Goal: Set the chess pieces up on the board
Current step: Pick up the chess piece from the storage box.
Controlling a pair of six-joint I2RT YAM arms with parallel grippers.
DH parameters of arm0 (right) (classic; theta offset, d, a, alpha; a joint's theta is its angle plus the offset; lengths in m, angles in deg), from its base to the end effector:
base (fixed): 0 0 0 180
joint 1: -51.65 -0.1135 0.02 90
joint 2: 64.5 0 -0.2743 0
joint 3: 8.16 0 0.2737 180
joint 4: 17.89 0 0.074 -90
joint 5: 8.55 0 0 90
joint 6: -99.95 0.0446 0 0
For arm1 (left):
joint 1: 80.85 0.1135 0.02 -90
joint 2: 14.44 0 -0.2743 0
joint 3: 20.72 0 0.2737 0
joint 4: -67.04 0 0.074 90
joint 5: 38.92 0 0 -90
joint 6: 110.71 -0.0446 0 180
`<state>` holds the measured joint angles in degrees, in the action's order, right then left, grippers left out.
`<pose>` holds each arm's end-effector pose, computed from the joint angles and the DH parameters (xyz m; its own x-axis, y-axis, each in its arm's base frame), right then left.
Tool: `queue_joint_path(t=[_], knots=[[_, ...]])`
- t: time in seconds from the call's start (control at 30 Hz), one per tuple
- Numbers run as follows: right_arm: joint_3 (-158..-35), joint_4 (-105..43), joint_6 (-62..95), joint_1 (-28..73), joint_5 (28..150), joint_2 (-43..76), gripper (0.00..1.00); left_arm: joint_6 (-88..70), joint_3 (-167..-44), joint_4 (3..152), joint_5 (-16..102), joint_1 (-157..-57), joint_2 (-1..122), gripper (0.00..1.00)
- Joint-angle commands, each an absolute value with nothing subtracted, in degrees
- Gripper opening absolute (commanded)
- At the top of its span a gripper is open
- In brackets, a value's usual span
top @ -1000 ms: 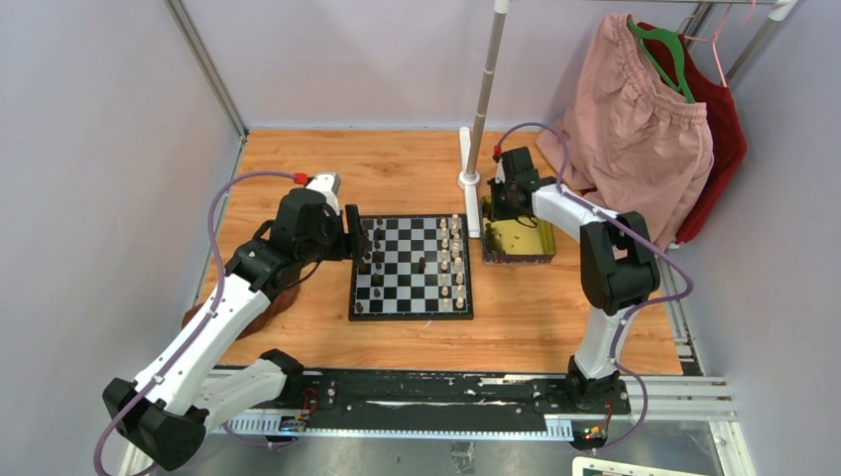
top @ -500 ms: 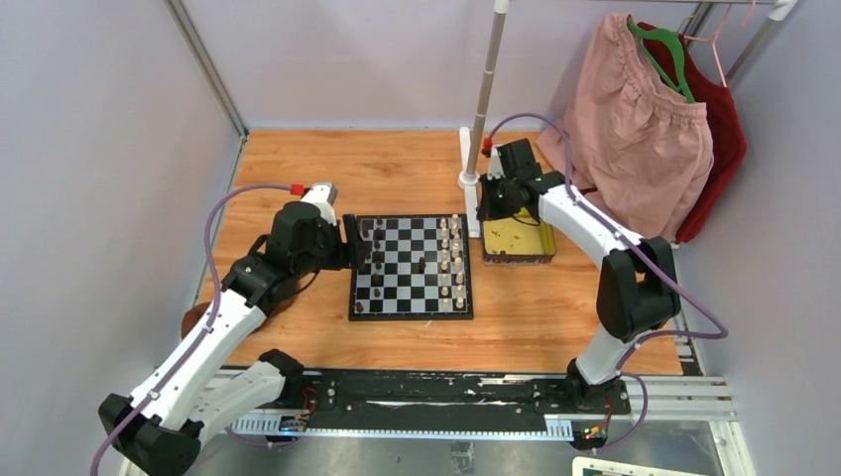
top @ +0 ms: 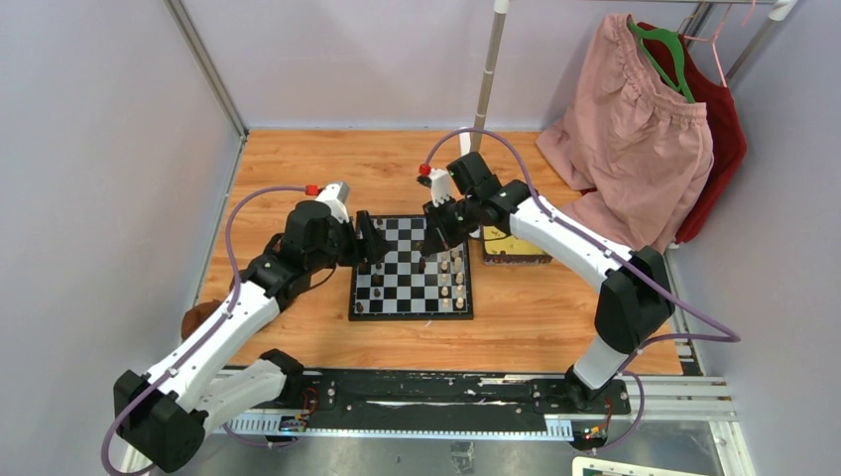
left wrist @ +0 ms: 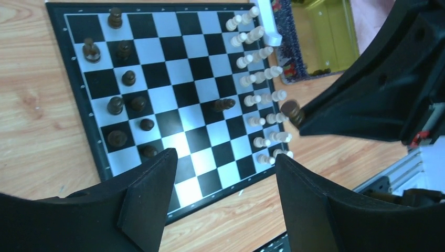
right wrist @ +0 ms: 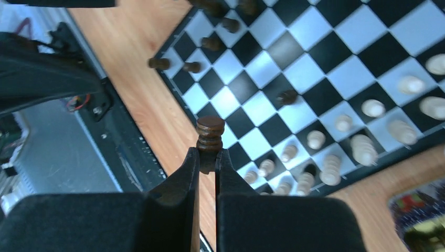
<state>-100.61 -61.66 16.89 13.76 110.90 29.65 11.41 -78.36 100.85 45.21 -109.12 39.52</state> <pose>0.2963 0.2584 0.2985 -0.6560 -0.3772 -0.6538 -0.7330 0.5249 0.4327 0.2040 -0.1149 0.2935 -0.6663 -0.2422 -0.7052 0.2300 0.8329 -0.5033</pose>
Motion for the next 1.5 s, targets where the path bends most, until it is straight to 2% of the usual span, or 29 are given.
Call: queue_joint_path(t=[0.0, 0.57, 0.73, 0.93, 1.2, 1.47], knots=[[-103.5, -62.6, 17.2, 11.1, 118.8, 29.9, 0.0, 15.0, -77.9, 93.3, 42.2, -109.4, 40.8, 0.74], [-105.3, -58.4, 17.9, 9.7, 125.5, 31.2, 0.0, 30.6, -76.2, 84.7, 26.6, -108.1, 47.2, 0.71], [-105.7, -57.9, 17.8, 9.7, 125.6, 31.1, 0.0, 32.4, -74.7, 85.2, 24.9, -106.0, 45.6, 0.67], [-105.4, -57.2, 17.9, 9.7, 125.5, 31.2, 0.0, 37.8, -71.7, 80.5, 21.2, -103.8, 44.6, 0.57], [-105.5, -56.0, 18.1, 9.8, 125.7, 32.5, 0.0, 41.9, -70.7, 77.3, 19.3, -103.7, 43.4, 0.54], [-105.1, -55.3, 18.2, 10.0, 125.8, 33.0, 0.0, 44.1, -69.7, 75.2, 18.8, -103.7, 42.8, 0.47]])
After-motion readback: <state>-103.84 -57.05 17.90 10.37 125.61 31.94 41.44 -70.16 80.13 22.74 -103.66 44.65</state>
